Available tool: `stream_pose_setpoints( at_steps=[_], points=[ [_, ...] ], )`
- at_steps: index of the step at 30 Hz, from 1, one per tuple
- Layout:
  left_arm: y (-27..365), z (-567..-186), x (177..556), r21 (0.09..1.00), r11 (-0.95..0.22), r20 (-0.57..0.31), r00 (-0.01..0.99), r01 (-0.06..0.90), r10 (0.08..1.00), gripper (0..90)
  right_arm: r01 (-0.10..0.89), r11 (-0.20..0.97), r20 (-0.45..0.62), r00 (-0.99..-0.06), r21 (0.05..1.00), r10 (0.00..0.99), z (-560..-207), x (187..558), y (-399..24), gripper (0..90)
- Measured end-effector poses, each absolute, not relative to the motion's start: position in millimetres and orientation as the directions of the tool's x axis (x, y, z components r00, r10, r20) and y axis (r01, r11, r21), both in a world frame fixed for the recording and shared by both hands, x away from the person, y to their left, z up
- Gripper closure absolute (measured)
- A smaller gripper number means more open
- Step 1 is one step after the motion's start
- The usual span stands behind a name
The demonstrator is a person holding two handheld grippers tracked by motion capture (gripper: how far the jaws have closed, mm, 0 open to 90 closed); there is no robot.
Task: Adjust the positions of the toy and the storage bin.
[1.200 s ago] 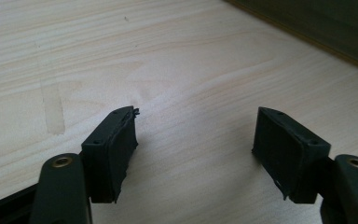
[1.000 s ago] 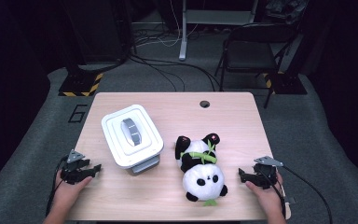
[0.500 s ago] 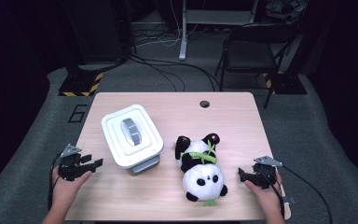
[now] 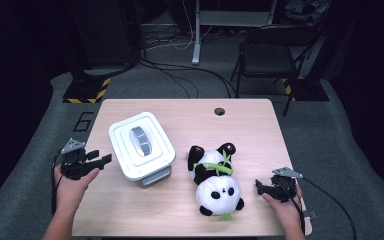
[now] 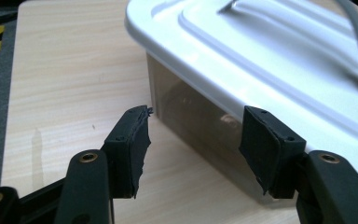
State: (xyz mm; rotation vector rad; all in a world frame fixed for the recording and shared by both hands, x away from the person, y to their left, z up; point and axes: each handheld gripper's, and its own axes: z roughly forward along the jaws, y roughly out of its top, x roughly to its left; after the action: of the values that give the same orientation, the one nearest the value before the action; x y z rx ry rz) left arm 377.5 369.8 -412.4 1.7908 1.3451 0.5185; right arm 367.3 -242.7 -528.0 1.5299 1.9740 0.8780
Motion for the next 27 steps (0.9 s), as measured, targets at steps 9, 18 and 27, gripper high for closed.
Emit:
stream_pose_setpoints(
  at_steps=[9,18,27],
  points=[
    [359.0,-399.6,383.2,0.795,-0.09,-0.187,0.383,0.6,0.905,40.3,0.653,0.163,0.007,-0.25,0.739,0.968,-528.1,367.1,-242.5,12.1],
    [338.1,-405.1,382.7,0.781,-0.1,-0.182,0.378,0.617,0.908,36.4,0.653,0.166,0.006,-0.252,0.739,0.968,-528.0,366.6,-242.5,12.2],
    [320.6,-408.1,382.5,0.782,-0.158,-0.128,0.403,0.603,0.906,34.8,0.653,0.17,0.006,-0.258,0.738,0.966,-527.9,365.3,-242.7,12.2]
  ],
)
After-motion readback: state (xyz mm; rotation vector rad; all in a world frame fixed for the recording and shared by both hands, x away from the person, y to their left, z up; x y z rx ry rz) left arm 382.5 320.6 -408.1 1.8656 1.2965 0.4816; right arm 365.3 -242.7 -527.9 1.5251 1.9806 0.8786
